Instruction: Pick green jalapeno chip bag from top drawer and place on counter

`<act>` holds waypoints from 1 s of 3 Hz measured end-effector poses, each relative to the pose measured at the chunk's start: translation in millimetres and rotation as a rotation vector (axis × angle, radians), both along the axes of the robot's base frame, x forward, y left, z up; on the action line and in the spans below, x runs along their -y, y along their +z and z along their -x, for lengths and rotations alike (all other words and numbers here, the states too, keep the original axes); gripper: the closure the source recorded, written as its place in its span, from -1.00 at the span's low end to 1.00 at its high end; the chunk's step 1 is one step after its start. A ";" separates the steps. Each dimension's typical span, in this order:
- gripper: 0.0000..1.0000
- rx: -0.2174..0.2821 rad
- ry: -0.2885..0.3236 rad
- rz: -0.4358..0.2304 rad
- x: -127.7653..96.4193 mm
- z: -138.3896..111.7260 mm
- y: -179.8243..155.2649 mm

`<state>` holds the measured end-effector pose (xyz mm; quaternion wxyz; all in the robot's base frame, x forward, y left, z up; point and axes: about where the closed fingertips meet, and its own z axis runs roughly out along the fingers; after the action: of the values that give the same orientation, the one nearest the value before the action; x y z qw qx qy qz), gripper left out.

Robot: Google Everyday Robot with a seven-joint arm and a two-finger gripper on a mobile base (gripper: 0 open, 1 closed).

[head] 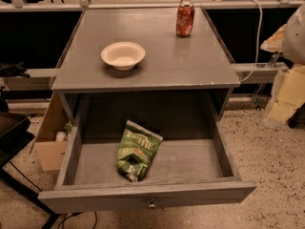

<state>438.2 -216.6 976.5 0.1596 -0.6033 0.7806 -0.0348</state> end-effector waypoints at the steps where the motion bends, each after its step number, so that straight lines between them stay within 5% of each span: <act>1: -1.00 0.000 0.000 0.000 0.0 0.0 0.0; 2: -1.00 -0.024 -0.024 -0.038 -21.9 -31.8 -19.8; 3: -1.00 -0.083 -0.085 -0.166 -91.5 -77.2 -75.9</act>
Offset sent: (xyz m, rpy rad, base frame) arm 0.0993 0.0658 -0.0644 0.1157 0.0902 -0.0788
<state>515.4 -125.1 900.6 0.1748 -0.5551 0.8117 0.0482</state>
